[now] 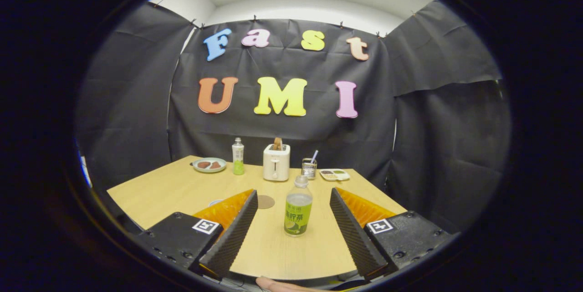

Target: Take the bottle from table, then pour the juice into the cup, finally place the bottle on the coaster

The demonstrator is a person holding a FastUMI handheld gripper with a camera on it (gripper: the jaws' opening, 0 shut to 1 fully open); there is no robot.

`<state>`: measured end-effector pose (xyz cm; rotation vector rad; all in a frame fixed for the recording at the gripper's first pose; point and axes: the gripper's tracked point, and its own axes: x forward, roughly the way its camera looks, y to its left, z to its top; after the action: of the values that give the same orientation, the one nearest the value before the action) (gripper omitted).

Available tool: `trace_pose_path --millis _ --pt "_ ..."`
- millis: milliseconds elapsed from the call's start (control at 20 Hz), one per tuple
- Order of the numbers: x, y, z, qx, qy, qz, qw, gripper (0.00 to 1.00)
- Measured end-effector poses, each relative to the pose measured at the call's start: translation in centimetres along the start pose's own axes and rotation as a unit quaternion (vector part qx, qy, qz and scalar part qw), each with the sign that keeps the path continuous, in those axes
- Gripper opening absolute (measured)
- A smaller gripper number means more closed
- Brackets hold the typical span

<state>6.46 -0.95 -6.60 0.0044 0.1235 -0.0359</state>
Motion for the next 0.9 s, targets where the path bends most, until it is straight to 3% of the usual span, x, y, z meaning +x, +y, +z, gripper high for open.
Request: trace_pose_path --millis 450,700,900 --pt "8.8 -1.7 -3.8 0.000 0.015 -0.004 1.000 1.00" --pt "13.0 -1.1 -5.5 -0.005 -0.001 0.014 1.000 1.00" --pt "15.5 -1.5 -6.8 -0.003 -0.014 0.005 1.000 1.00"
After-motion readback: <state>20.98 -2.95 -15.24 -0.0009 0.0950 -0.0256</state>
